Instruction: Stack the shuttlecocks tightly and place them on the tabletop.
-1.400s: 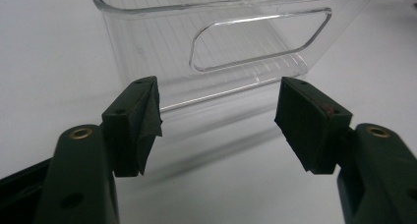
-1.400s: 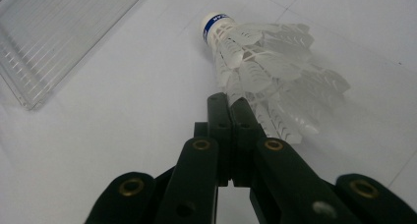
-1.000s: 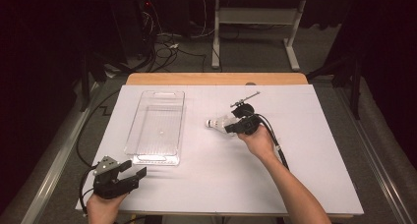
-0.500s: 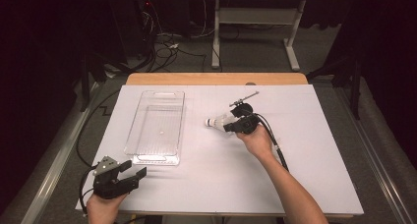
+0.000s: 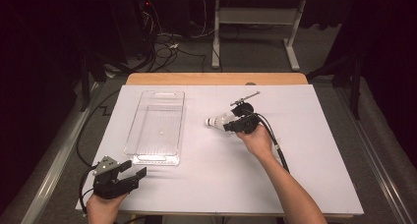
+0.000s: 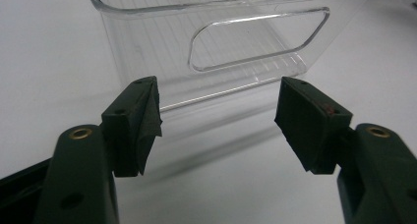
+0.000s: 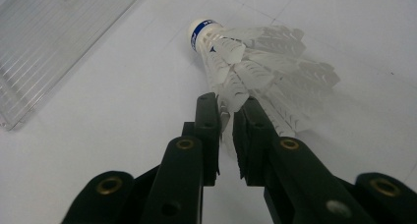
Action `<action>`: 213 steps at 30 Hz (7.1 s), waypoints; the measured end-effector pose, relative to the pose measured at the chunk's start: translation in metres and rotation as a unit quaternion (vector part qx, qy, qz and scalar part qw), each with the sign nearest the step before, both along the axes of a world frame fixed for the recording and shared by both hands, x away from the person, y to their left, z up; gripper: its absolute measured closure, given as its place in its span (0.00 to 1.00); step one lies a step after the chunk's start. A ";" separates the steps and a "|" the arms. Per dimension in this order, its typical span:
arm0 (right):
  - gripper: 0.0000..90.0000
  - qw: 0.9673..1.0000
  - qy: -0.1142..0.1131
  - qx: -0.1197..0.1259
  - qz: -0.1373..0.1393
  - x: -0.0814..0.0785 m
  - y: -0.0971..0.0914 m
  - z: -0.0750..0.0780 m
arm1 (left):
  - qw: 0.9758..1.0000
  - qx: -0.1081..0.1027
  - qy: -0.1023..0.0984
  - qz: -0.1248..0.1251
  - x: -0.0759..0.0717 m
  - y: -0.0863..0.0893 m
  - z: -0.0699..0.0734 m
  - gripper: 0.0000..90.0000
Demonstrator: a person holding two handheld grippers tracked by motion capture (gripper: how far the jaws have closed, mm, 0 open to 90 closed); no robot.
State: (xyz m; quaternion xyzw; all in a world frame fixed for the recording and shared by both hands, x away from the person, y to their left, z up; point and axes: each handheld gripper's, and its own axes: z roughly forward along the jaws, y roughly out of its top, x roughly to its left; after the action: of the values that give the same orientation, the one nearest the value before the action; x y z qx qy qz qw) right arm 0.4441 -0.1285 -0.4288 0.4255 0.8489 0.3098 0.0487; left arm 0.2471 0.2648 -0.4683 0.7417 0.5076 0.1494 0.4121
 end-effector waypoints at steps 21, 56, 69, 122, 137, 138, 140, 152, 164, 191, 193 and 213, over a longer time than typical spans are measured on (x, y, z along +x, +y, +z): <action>0.72 1.000 -0.010 -0.011 -0.016 -0.003 -0.007 0.000 | 1.000 -0.001 0.000 -0.001 0.000 0.000 0.000 0.38; 0.64 0.999 -0.035 -0.006 -0.030 -0.018 -0.023 0.010 | 1.000 -0.002 0.000 0.001 0.000 -0.001 0.000 0.38; 0.61 0.998 -0.043 -0.007 -0.040 -0.027 -0.032 0.008 | 1.000 -0.002 0.000 0.001 0.000 -0.001 0.000 0.38; 0.48 0.994 -0.098 -0.002 -0.054 -0.055 -0.062 0.014 | 1.000 -0.003 0.000 0.001 0.000 0.000 0.000 0.38; 0.47 0.993 -0.099 0.005 -0.070 -0.059 -0.076 0.016 | 1.000 -0.003 0.001 0.001 0.000 0.000 0.000 0.38; 0.47 0.993 -0.098 0.005 -0.071 -0.059 -0.078 0.016 | 1.000 -0.003 0.003 0.000 0.000 0.000 0.000 0.38; 0.47 0.992 -0.099 0.006 -0.075 -0.059 -0.080 0.015 | 1.000 -0.003 0.002 0.001 0.000 0.000 0.000 0.38; 0.48 0.991 -0.098 0.009 -0.093 -0.061 -0.096 0.017 | 1.000 -0.003 0.003 0.001 0.001 -0.001 0.000 0.38; 0.49 0.989 -0.096 0.014 -0.112 -0.067 -0.111 0.019 | 1.000 -0.002 0.003 0.001 0.000 -0.001 0.000 0.38; 0.50 0.988 -0.089 0.011 -0.124 -0.082 -0.129 0.016 | 1.000 -0.002 0.002 0.002 0.000 -0.001 0.000 0.38; 0.50 0.988 -0.089 0.011 -0.125 -0.083 -0.130 0.015 | 1.000 -0.002 0.002 0.002 0.000 -0.001 0.000 0.38; 0.52 0.987 -0.082 0.024 -0.138 -0.098 -0.148 0.010 | 1.000 -0.001 0.002 0.001 0.000 -0.001 0.000 0.37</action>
State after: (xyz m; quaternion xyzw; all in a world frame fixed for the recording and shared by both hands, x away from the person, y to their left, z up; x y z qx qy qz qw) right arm 0.3458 -0.2764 -0.4183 0.5128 0.7673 0.3545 0.1502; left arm 0.2474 0.2637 -0.4686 0.7415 0.5092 0.1474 0.4114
